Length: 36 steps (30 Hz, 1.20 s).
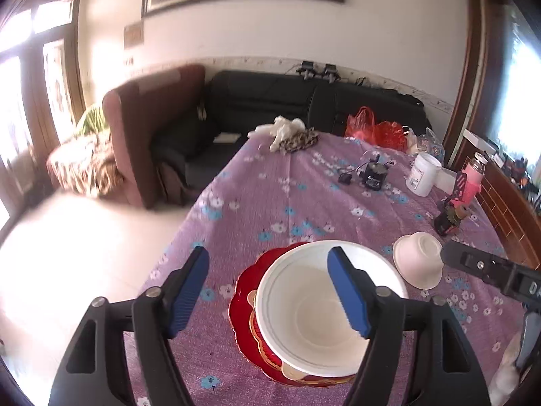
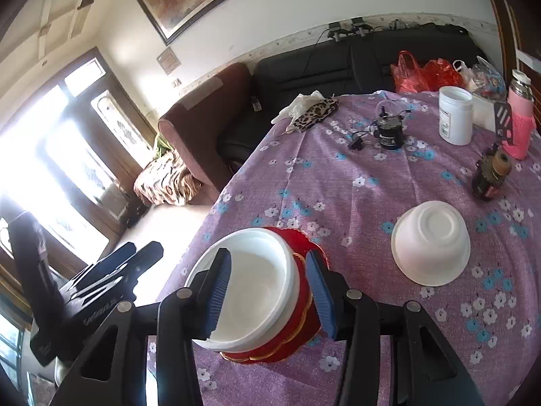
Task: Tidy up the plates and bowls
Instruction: 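Open both grippers and withdraw them from the stack, then grasp the remaining upside-down white foam bowl with both grippers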
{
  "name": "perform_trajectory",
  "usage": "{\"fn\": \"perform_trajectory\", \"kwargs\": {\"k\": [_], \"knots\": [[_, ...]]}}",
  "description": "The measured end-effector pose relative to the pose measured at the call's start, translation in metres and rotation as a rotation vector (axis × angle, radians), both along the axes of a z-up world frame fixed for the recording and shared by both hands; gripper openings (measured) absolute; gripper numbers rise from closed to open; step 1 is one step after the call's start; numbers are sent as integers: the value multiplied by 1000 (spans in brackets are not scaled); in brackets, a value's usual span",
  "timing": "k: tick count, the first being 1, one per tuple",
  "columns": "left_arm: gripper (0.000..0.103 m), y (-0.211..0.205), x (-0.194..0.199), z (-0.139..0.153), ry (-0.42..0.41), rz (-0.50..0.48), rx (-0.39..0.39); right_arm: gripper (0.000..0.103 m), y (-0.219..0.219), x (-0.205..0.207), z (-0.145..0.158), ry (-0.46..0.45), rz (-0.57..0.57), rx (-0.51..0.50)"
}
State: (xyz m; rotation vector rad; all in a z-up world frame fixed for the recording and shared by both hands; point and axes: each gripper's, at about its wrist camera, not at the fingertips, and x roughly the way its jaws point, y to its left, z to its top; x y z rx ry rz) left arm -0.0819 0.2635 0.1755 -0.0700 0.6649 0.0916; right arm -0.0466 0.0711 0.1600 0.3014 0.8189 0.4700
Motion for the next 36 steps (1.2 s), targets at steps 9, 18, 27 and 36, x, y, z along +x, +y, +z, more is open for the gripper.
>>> {"fn": "perform_trajectory", "kwargs": {"k": [9,18,27,36], "knots": [[82,-67,-35,20,-112,-78,157,55,-63,-17,-12,17,-100,54],[86,-134,-37,13,-96,-190,220,60,-133,-28,-29,39,-196,108],[86,-188,-11,-10,-10,-273,216,62,-196,-26,-56,88,-287,153],[85,-221,48,-46,174,-318,-16,62,-230,-4,-94,158,-347,186]]}}
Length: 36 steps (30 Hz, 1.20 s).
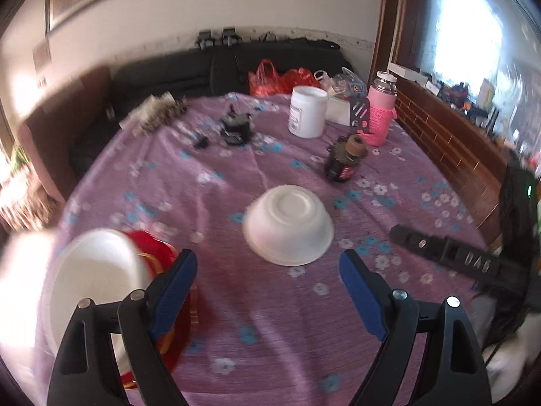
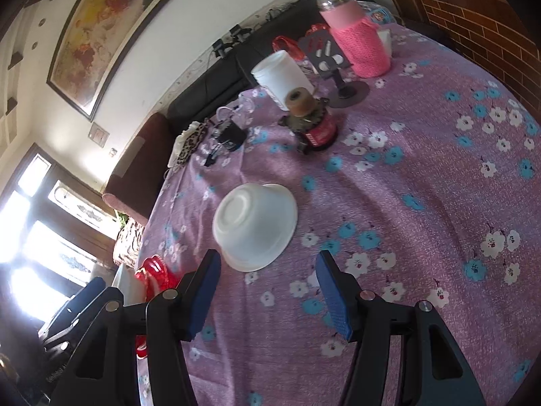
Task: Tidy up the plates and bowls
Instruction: 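Grasp the remaining upside-down white foam bowl with both grippers, then lift the foam bowl with both grippers and flip it upright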
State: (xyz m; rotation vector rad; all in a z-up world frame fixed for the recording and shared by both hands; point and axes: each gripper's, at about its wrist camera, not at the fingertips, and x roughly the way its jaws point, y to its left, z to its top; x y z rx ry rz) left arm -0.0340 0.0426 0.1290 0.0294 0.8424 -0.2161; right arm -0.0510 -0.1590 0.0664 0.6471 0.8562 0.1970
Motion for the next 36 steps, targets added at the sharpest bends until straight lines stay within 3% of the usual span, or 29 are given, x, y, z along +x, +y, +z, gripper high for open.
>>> {"fn": "perform_trajectory", "kwargs": {"k": [3,6,10,16,18,22,25,27,32,36], "knots": [[85,-4,29,-19,62,40,-92,62,-4,14,-14,22,-9,29],[85,-7,59,-39,104,98,-135,62,-3,34,-28,45,-8,43],[85,0,99,-67,158,180,-226,62,-7,58,-46,49,-3,160],[85,24,137,-96,204,353,-328,62,-10,86,-67,89,-48,205],[87,20,148,-109,256,340,-340,63,-7,96,-75,95,-34,253],[88,14,157,-120,327,262,-456,63,-5,105,-83,75,21,421],[94,0,145,-117,312,211,-402,75,-5,100,-82,61,41,494],[94,-5,133,-119,324,178,-407,86,-10,91,-80,51,41,536],[94,-18,93,-112,336,61,-442,89,-26,52,-62,16,61,551],[94,-39,63,-85,277,-47,-432,95,-46,13,-61,-15,31,587]]}}
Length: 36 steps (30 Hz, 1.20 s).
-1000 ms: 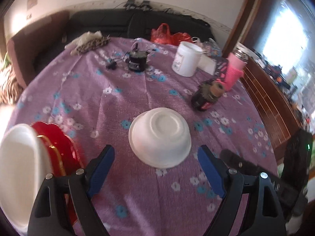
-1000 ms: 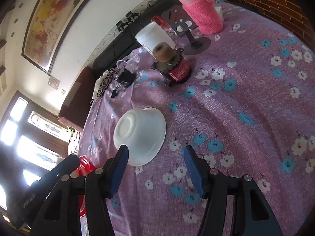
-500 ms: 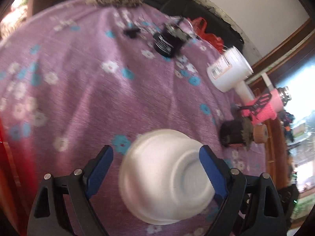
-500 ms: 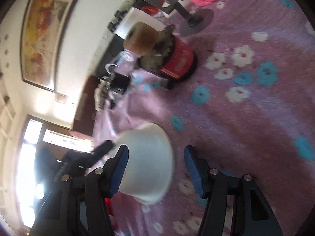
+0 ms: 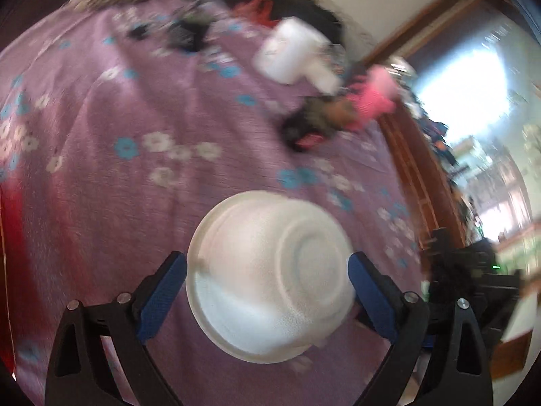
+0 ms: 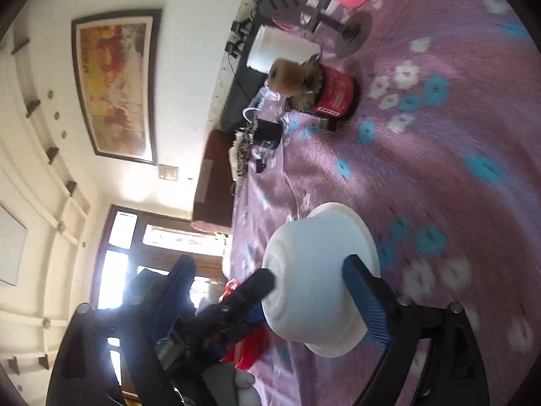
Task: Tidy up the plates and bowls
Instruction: 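Lift the foam bowl with both grippers and flip it upright, then carry the foam bowl with both grippers and lower it onto the bowl stack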
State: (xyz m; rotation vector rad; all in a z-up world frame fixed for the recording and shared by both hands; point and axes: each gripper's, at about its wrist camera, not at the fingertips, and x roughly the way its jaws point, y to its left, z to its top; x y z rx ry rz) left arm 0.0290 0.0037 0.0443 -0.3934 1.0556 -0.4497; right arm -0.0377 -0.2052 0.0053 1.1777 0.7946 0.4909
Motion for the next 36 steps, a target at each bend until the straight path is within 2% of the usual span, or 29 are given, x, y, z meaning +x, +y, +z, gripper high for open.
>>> {"fn": "perform_trajectory", "kwargs": {"k": [2,3,4,5,6,8,9,12,14,16,19,24,27,29,31,33,35,36], "knots": [[93,-18,-19,26,-79,-69,-4,98,-12,-18,-9,11,-34,20],[93,-29,-27,37,-104,-101,3,103,-23,-29,-17,-6,-65,100],[94,-43,-36,44,-116,-162,-28,103,-30,-34,-22,23,-94,106],[96,-57,-43,48,-115,-226,-58,100,-38,-39,-25,42,-121,89],[96,-73,-52,52,-122,-276,-53,98,-45,-44,-27,19,-130,111],[95,-108,-68,49,-80,-397,-52,98,-58,-55,-29,17,-161,145],[96,-123,-74,45,-58,-446,-60,98,-66,-62,-25,20,-191,108],[96,-152,-84,34,-47,-507,-62,98,-97,-85,-15,48,-281,-18],[96,-161,-84,27,-44,-510,-61,98,-115,-100,-9,62,-314,-91],[96,-168,-78,18,-3,-506,-77,98,-130,-114,-4,78,-343,-166],[96,-168,-72,12,29,-490,-74,98,-144,-123,6,73,-346,-227],[96,-153,-74,18,0,-458,-61,98,-148,-127,18,53,-332,-309],[96,-137,-63,24,-49,-381,-10,98,-149,-128,20,42,-318,-352],[96,-128,-51,18,-55,-321,35,98,-145,-120,18,67,-308,-411],[96,-122,-42,8,-31,-294,66,90,-143,-113,16,97,-307,-464],[96,-119,-37,-2,4,-279,62,64,-142,-104,11,132,-283,-483],[96,-119,-32,-13,42,-273,37,53,-140,-99,5,156,-262,-502],[96,-121,-31,-18,58,-271,29,52,-139,-97,3,166,-258,-513]]}}
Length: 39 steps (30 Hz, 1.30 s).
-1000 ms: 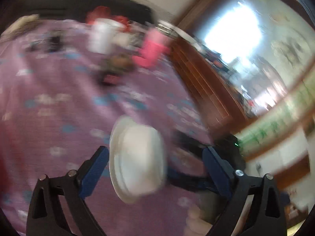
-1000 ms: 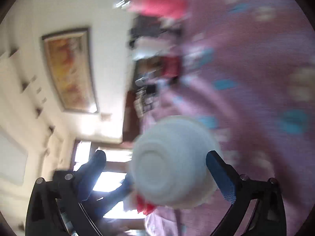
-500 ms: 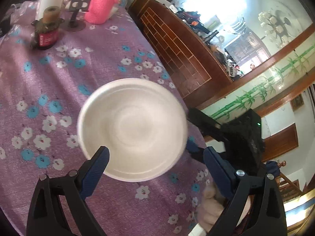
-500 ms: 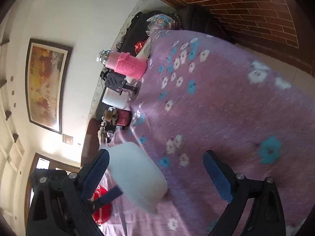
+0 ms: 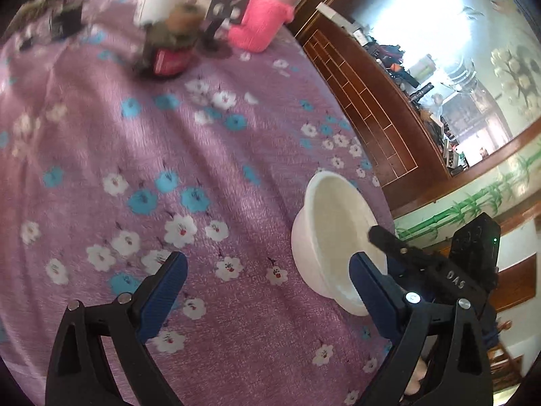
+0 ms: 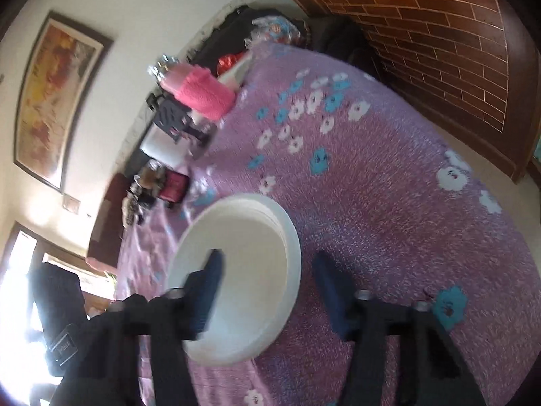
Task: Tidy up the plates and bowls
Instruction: 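Carry the foam bowl with both grippers and lower it onto the bowl stack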
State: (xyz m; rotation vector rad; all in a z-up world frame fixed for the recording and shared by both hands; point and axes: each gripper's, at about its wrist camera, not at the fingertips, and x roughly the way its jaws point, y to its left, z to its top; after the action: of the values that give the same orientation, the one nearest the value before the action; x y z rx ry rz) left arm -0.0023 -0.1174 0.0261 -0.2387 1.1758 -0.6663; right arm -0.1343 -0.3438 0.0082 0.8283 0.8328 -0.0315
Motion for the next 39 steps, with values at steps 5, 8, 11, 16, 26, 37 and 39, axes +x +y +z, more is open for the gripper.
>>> {"fn": "perform_trajectory", "kwargs": {"k": [5,8,11,16,26,37,39], "knots": [[96,-7,2,-12,32,-6,-1,13,6,7,-11,31,31,13],[96,-11,0,-14,32,-24,-4,12,8,4,-10,20,34,25],[91,-11,-1,-15,33,-26,-4,12,11,0,-5,8,40,28],[68,-4,-6,-11,36,-39,-3,12,30,-5,13,-11,72,-39],[10,16,-40,34,-124,-45,65,12,73,-15,58,-64,119,-155],[10,118,-74,86,-210,160,16,12,162,-6,116,-192,271,-147],[10,147,-79,94,-207,212,-8,12,185,-1,126,-214,302,-153]]}}
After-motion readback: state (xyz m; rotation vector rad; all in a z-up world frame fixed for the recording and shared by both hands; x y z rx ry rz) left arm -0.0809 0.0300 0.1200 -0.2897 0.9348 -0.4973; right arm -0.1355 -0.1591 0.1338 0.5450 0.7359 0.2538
